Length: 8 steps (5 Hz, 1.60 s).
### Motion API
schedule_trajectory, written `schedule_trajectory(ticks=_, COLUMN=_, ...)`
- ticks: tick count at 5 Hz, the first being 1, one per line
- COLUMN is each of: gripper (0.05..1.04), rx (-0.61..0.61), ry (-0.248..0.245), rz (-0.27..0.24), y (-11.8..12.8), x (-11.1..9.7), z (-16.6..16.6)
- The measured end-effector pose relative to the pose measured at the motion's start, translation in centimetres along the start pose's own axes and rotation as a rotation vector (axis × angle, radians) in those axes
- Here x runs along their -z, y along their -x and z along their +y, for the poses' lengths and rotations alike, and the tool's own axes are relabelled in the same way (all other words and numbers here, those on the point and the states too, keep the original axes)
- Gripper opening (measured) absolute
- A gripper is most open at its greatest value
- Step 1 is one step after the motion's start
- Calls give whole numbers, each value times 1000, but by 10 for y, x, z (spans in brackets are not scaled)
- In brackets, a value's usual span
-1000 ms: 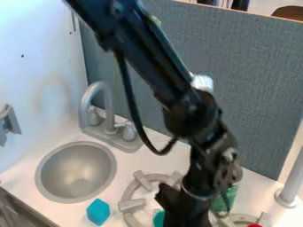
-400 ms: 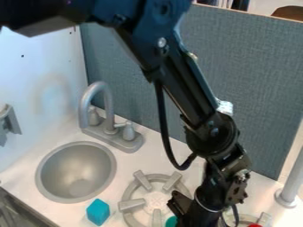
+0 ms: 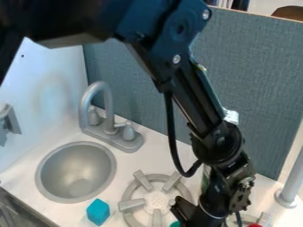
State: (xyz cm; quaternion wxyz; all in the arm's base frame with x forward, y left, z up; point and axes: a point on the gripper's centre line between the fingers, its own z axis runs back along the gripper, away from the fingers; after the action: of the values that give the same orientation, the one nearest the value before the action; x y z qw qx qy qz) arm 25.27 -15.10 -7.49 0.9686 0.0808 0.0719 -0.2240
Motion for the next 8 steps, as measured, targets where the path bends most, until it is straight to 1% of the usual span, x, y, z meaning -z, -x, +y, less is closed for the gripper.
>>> schedule_trajectory(ticks=1, gripper=118, rx=-5, ry=19, rz=5, y=0, x=7, z=-3)
schedule_trajectory(ticks=2, gripper=151, rx=-7, ry=23, rz=-1, y=-1, x=7, z=-3)
schedule_trajectory(ticks=3, gripper=407, rx=7, ry=36, rz=19, y=6, x=10, z=-5)
schedule_trajectory(ticks=4, gripper=689, rx=-3, ry=57, rz=-50, y=12, x=-16, z=-3)
schedule_trajectory(ticks=5, gripper=957, rx=-60, ry=95, rz=-163, y=22, x=-60, z=8)
schedule_trajectory(ticks=6, gripper=1006, rx=-96, ry=125, rz=-206, y=21, x=-80, z=9)
schedule_trajectory(ticks=7, gripper=1001, rx=-94, ry=183, rz=-241, y=-3, x=-90, z=-4)
schedule_trajectory(ticks=8, gripper=1001, rx=-40, ry=191, rz=-215, y=-24, x=-83, z=-31)
